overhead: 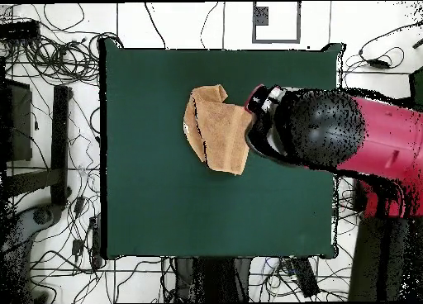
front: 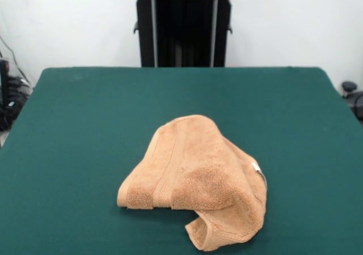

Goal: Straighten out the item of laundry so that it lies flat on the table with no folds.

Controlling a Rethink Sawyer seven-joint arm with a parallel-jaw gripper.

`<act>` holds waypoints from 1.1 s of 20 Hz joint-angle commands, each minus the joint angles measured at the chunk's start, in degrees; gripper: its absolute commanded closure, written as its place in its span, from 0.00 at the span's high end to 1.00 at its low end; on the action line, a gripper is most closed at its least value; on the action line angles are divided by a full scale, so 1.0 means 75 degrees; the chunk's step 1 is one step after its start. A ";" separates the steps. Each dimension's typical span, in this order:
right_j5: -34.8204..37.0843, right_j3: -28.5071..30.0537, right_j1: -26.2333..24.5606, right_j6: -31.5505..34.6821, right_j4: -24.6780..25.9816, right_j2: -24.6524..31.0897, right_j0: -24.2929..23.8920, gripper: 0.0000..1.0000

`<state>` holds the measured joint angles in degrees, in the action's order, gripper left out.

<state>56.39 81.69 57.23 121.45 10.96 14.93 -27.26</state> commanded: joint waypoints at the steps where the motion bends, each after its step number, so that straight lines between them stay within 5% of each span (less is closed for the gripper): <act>1: 0.0358 0.1039 -0.0374 -0.2507 0.0459 0.1022 0.0084 1.00; 22: -0.0954 0.1387 -0.0899 -0.2082 0.1099 0.0981 0.0118 1.00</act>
<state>52.26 82.58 55.74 118.63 16.31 15.77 -27.71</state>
